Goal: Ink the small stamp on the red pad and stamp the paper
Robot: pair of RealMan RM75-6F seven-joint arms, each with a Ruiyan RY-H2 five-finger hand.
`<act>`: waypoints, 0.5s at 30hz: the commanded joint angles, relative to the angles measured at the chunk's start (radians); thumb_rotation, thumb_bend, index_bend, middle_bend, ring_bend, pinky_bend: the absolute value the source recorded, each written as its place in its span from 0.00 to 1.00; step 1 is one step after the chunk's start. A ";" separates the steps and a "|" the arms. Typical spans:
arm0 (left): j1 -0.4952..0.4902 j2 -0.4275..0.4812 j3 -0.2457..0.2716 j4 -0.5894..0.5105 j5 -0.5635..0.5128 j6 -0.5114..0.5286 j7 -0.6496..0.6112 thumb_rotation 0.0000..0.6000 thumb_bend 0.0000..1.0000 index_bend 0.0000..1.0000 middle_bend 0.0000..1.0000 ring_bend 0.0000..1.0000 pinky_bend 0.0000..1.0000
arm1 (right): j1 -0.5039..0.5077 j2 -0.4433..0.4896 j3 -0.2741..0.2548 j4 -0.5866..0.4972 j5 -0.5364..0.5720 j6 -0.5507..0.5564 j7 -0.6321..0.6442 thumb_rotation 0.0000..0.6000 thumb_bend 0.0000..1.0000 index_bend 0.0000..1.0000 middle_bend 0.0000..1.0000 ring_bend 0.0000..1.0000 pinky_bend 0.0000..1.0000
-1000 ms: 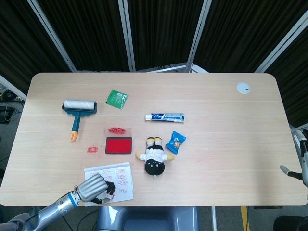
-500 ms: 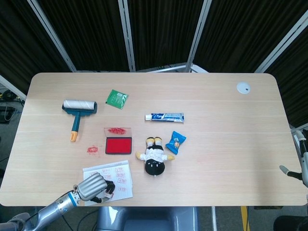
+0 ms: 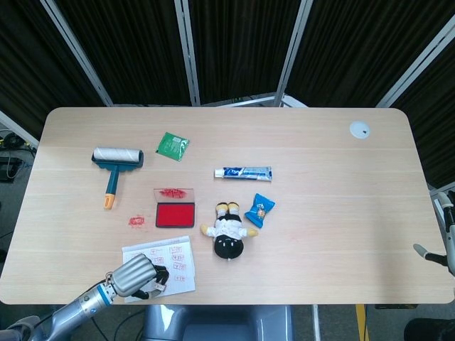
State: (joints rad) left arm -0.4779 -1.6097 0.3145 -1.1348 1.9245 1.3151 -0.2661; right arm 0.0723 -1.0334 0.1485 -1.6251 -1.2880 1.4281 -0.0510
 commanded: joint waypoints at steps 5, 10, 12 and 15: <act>0.003 0.080 0.012 -0.103 0.016 0.025 0.061 1.00 0.73 0.60 0.57 0.84 0.81 | -0.004 0.004 -0.004 -0.006 -0.010 0.007 0.003 1.00 0.00 0.00 0.00 0.00 0.00; 0.018 0.095 0.028 -0.106 0.019 0.026 0.066 1.00 0.73 0.60 0.57 0.84 0.81 | -0.009 0.009 -0.006 -0.011 -0.019 0.017 0.012 1.00 0.00 0.00 0.00 0.00 0.00; 0.024 0.098 0.034 -0.101 0.019 0.026 0.066 1.00 0.73 0.60 0.57 0.84 0.81 | -0.011 0.011 -0.006 -0.012 -0.022 0.019 0.015 1.00 0.00 0.00 0.00 0.00 0.00; 0.033 0.099 0.041 -0.088 0.019 0.028 0.058 1.00 0.73 0.60 0.57 0.84 0.80 | -0.012 0.013 -0.006 -0.012 -0.024 0.021 0.020 1.00 0.00 0.00 0.00 0.00 0.00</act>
State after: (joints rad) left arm -0.4463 -1.5114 0.3536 -1.2251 1.9437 1.3424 -0.2066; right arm 0.0599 -1.0208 0.1424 -1.6373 -1.3115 1.4493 -0.0314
